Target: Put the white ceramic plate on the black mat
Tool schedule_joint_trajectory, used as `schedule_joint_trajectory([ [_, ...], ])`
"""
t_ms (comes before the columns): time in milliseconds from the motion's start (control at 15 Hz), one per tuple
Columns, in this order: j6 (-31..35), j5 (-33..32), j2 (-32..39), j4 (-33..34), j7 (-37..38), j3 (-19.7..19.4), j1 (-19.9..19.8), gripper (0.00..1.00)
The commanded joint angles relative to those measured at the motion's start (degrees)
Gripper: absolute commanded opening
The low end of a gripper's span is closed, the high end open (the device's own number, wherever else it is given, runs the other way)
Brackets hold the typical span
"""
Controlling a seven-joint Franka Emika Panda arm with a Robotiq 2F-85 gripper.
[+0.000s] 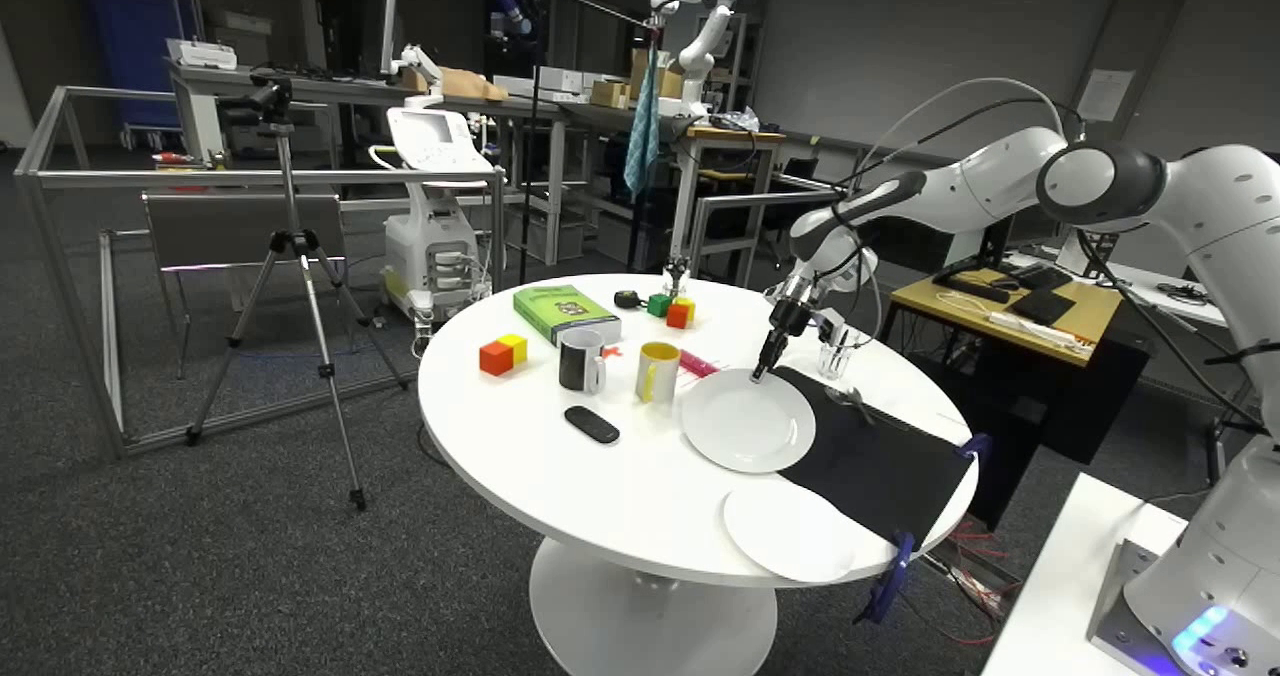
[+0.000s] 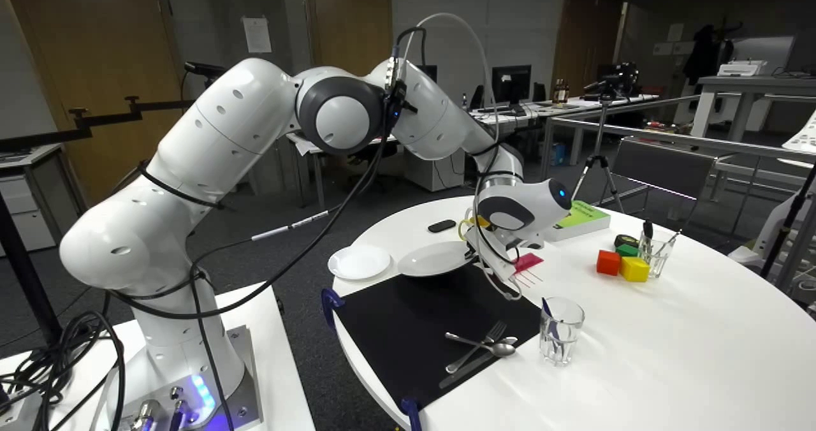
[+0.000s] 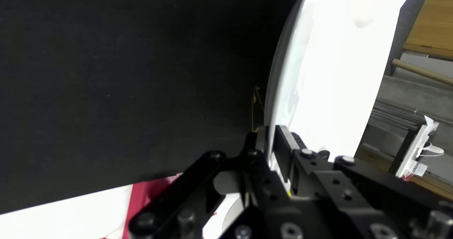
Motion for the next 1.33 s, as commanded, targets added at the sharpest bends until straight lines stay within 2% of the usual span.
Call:
schedule_joint_trajectory([
  [0, -2.3, 2.8, -3.0, -1.1, -0.4, 0.9, -1.7, 0.02],
  [333, -7.1, 5.7, -4.3, -0.9, -0.7, 0.3, -1.9, 0.01],
  [733, -6.7, 6.2, -5.6, -2.0, -1.1, 0.0, -2.1, 0.01],
  [1267, -3.5, 12.7, -14.0, -10.9, -2.8, -0.6, -1.2, 0.01],
])
